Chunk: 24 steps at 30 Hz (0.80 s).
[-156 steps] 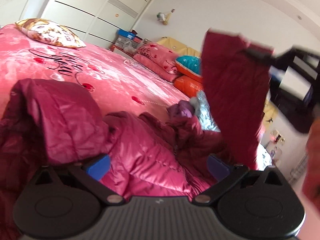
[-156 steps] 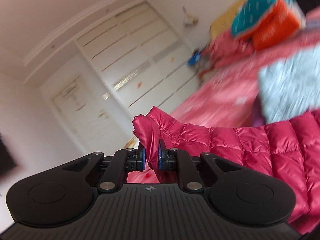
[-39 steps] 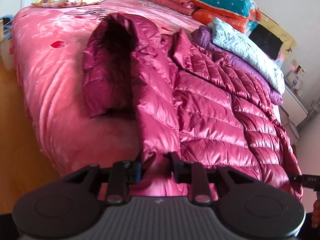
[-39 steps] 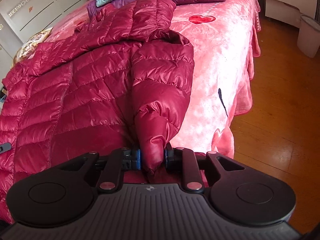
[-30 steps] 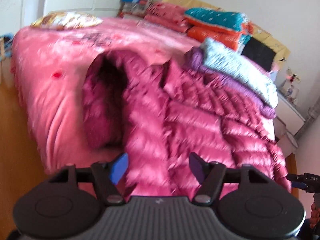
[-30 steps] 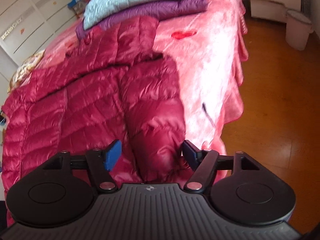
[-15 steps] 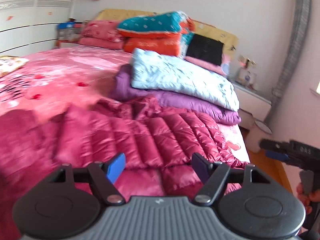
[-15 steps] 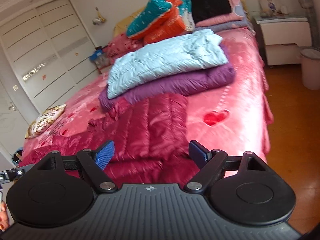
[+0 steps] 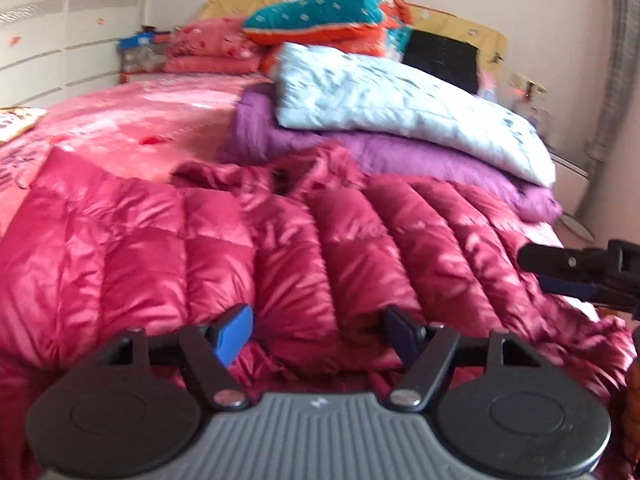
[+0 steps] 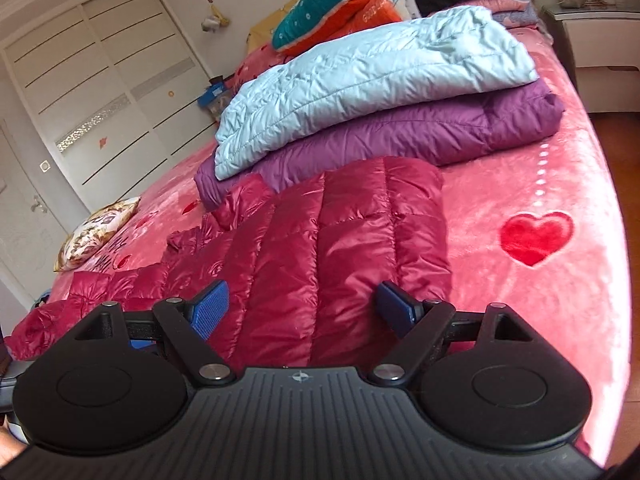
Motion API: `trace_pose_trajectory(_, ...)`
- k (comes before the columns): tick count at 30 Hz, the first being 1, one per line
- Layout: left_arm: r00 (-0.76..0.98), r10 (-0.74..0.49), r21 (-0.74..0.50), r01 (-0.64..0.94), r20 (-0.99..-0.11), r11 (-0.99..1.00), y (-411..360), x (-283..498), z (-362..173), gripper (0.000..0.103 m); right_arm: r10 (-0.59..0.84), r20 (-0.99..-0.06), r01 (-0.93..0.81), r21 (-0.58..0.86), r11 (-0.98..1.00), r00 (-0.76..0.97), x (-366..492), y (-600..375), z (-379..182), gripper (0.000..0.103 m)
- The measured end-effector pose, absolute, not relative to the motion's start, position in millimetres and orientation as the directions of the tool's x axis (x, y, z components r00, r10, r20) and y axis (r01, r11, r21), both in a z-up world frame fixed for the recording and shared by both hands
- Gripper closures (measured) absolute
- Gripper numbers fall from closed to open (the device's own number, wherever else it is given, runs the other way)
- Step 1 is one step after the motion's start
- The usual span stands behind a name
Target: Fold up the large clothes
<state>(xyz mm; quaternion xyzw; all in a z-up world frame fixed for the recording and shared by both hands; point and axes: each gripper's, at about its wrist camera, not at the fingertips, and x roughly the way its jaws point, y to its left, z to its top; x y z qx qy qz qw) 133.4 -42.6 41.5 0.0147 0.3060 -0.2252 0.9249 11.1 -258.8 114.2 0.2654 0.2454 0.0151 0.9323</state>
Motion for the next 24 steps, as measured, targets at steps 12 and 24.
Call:
trace_pose_trajectory(12, 0.77, -0.356, -0.075, 0.376, -0.53, 0.924, -37, 130, 20, 0.029, 0.044, -0.578, 0.139, 0.268, 0.953, 0.815, 66, -231, 100, 0.0)
trace_pose_trajectory(24, 0.752, -0.363, -0.069, 0.393, -0.55, 0.917, -39, 138, 22, 0.023, -0.04, -0.588, 0.149, 0.138, 0.979, 0.808, 71, -211, 85, 0.0)
